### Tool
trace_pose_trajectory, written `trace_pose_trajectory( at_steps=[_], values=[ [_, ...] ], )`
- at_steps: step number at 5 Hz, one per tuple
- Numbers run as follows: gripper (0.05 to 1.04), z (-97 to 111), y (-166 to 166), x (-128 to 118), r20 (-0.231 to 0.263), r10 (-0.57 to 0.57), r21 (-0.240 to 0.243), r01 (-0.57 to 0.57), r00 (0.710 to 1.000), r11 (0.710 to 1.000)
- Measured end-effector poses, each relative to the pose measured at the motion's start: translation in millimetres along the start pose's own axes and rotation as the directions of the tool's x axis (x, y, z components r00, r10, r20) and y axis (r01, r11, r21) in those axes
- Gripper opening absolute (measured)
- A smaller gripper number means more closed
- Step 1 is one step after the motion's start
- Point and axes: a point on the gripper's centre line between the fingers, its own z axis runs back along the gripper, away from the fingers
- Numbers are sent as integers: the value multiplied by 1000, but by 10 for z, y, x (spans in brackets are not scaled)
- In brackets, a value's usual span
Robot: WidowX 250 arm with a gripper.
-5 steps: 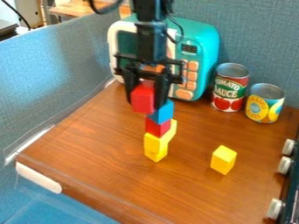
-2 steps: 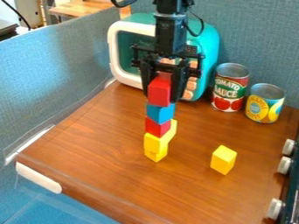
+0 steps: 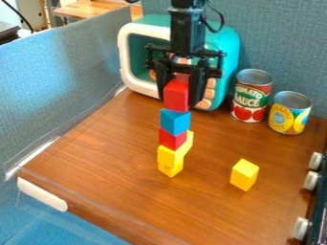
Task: Put the block on top of the tower
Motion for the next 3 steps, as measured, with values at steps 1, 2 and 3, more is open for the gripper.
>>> trace_pose_trajectory(
  at_steps=[1,2,3],
  values=[
    [599,-79,34,10,-36,6,-6,-6,999,1000],
    [599,-77,60,-8,-47,13,-3,-13,999,1000],
    [599,-120,77,-8,-65,20,5,-19,998,1000]
  ],
)
